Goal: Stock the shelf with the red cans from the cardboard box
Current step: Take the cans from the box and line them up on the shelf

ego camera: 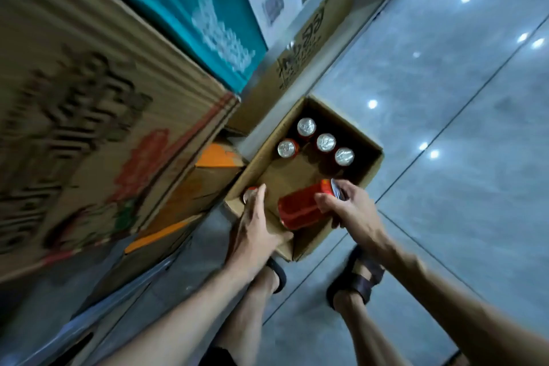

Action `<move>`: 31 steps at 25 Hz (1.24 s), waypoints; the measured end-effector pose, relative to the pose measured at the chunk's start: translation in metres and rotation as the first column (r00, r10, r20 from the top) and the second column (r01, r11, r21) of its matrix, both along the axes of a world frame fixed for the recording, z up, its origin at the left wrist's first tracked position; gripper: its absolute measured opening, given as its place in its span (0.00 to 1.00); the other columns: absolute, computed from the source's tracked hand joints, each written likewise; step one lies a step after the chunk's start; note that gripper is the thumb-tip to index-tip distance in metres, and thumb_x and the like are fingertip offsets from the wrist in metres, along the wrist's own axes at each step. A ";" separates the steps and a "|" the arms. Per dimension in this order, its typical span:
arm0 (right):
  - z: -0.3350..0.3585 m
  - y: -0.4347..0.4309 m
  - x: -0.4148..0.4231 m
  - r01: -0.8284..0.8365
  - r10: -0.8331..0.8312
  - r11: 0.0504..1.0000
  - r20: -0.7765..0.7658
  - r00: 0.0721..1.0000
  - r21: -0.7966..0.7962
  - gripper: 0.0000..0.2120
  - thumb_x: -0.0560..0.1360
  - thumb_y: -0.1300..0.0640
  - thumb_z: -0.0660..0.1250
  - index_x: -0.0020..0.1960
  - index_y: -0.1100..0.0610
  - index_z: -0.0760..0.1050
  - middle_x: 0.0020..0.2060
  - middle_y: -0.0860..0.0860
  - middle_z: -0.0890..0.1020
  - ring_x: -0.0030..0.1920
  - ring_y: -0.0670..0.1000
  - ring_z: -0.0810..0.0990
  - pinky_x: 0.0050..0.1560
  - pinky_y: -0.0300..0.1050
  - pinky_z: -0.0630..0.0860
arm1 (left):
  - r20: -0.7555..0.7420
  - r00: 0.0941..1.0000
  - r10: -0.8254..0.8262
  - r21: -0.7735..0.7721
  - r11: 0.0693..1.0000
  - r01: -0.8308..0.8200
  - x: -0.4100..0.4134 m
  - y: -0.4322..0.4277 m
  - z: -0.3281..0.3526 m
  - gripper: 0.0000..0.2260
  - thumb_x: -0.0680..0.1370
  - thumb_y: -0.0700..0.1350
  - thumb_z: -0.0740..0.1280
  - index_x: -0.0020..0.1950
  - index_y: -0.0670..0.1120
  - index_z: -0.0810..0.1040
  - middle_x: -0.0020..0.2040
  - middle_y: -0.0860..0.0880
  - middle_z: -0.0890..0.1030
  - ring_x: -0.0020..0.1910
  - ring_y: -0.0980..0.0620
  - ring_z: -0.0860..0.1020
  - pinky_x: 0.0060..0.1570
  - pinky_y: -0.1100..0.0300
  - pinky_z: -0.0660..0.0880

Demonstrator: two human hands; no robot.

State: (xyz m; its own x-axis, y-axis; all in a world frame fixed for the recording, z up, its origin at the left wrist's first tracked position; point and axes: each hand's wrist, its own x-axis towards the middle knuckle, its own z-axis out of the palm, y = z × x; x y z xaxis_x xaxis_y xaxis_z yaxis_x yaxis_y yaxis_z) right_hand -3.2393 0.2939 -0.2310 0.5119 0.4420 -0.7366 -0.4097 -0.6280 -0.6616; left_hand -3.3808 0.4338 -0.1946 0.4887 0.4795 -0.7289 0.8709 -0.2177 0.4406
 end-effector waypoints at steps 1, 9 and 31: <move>0.032 -0.002 0.005 0.028 -0.026 0.999 -0.045 0.999 0.046 0.19 0.63 0.38 0.71 0.44 0.51 0.78 0.33 0.45 0.81 0.32 0.48 0.77 0.37 0.47 0.70 | 0.067 0.998 0.001 -0.040 0.999 0.002 0.010 -0.002 0.031 0.47 0.67 0.44 0.79 0.79 0.50 0.56 0.76 0.49 0.65 0.75 0.51 0.64 0.72 0.57 0.64; 0.327 0.022 0.059 -0.145 0.129 0.986 0.177 0.976 0.078 0.27 0.69 0.31 0.61 0.40 0.56 0.77 0.33 0.52 0.78 0.35 0.55 0.77 0.40 0.52 0.73 | 0.423 0.905 -0.044 0.036 0.999 0.032 0.059 0.013 0.289 0.32 0.63 0.47 0.81 0.62 0.52 0.71 0.55 0.62 0.76 0.54 0.71 0.74 0.54 0.78 0.67; 0.655 0.182 -0.004 -0.744 0.504 0.668 0.727 0.467 0.014 0.28 0.69 0.42 0.73 0.64 0.46 0.67 0.53 0.42 0.77 0.47 0.40 0.79 0.43 0.36 0.77 | 0.465 0.871 0.157 0.100 0.968 -0.228 -0.043 0.118 0.580 0.36 0.63 0.60 0.76 0.68 0.55 0.67 0.65 0.56 0.76 0.65 0.57 0.74 0.64 0.55 0.74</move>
